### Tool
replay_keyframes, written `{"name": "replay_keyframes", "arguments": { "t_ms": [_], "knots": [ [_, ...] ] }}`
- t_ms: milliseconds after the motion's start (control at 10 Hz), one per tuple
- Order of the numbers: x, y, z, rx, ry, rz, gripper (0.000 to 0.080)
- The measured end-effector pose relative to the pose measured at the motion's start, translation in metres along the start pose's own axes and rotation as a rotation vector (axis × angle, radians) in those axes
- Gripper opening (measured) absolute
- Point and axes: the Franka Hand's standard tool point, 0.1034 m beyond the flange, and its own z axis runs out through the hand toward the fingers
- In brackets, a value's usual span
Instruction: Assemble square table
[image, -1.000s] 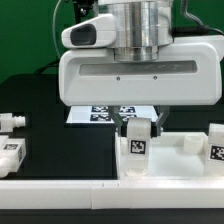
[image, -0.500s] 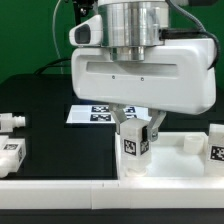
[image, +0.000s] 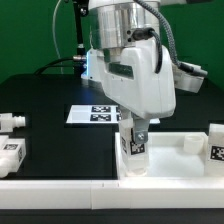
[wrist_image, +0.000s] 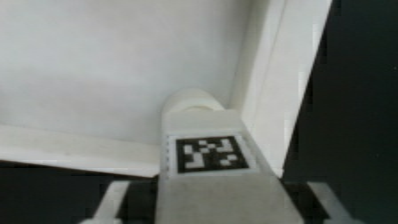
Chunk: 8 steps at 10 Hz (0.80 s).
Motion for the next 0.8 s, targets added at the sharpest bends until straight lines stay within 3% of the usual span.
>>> {"name": "replay_keyframes", "arguments": {
  "t_ms": [100,200,300,400,500,800],
  "knots": [
    [-0.0001,0.0003,0.0006,-0.001,0.0,-0.025,0.0288],
    [-0.0005,0.0006,0.001,-0.005,0.001,-0.05,0.0445],
    [-0.0036,0.0004,0.0,-0.033,0.0,-0.205,0.058],
    [-0.0069,-0.0012,-0.0011,-0.057,-0.005,-0.396,0.058],
    [-0.01,-0.0013,-0.0007,-0.062,-0.013,-0.512,0.0637],
    [-0.0081,-0.001,-0.0004,-0.061,-0.016,-0.706,0.0647]
  ]
}}
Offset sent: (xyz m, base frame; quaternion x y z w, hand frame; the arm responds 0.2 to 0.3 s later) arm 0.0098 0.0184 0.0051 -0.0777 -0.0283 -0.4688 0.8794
